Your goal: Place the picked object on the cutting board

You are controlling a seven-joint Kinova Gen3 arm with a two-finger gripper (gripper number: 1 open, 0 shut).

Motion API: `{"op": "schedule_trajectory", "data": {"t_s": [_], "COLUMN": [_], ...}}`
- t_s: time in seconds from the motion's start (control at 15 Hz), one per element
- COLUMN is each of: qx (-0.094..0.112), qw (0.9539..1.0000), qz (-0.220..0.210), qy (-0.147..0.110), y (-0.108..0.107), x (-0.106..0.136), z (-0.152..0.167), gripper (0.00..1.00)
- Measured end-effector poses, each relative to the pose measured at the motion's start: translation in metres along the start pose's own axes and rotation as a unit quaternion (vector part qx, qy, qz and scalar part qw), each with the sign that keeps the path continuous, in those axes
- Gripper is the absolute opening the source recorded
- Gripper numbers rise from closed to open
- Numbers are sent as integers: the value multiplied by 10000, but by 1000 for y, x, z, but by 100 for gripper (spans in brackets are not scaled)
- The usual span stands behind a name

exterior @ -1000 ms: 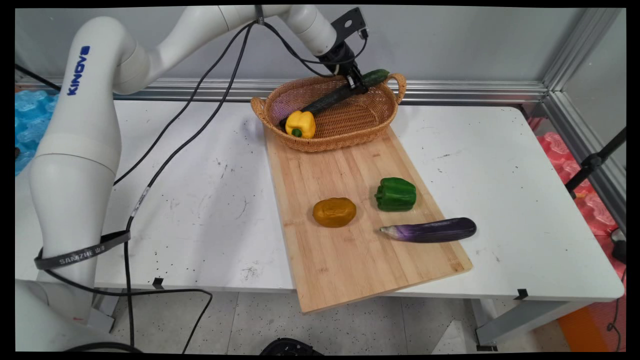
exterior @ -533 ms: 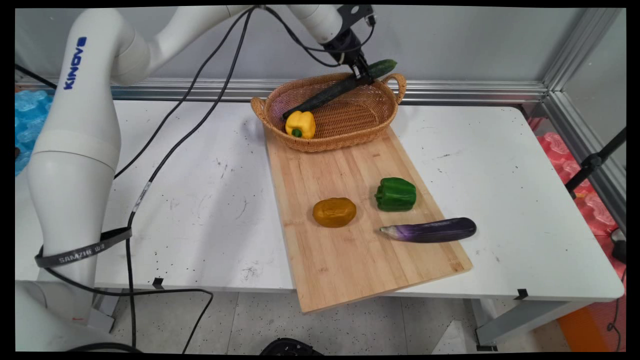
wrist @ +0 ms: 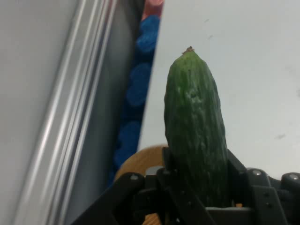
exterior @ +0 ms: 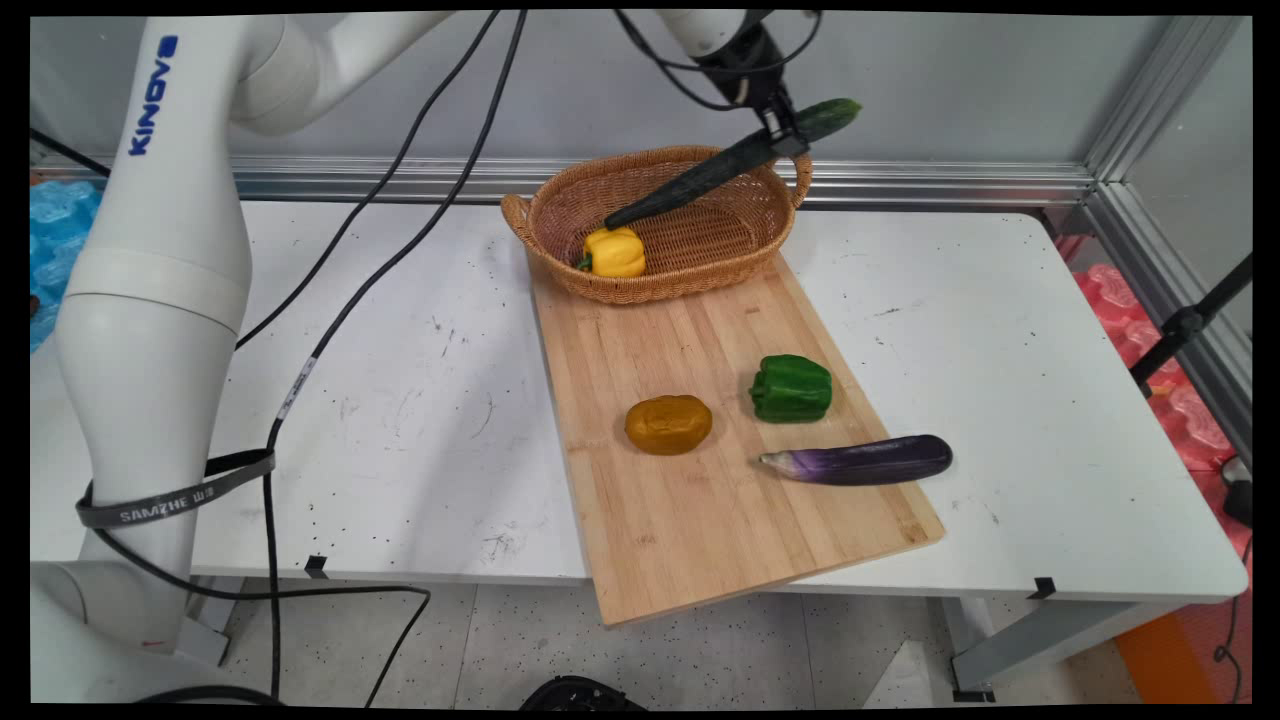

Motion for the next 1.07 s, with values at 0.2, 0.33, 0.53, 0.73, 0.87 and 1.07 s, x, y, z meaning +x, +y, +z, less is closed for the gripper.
{"op": "schedule_trajectory", "data": {"t_s": [0.2,0.33,0.53,0.73,0.87,1.07], "qx": [-130,-233,-373,-509,-572,-624], "qw": [9999,9996,9989,9976,9969,9962], "qz": [-57,-124,-243,-379,-412,-415], "qy": [-10,-54,-163,-287,-357,-443], "y": [22,39,62,85,99,117], "x": [23,36,49,53,49,36], "z": [-7,-13,-22,-29,-32,-32], "gripper": [0,0,0,0,0,0]}}
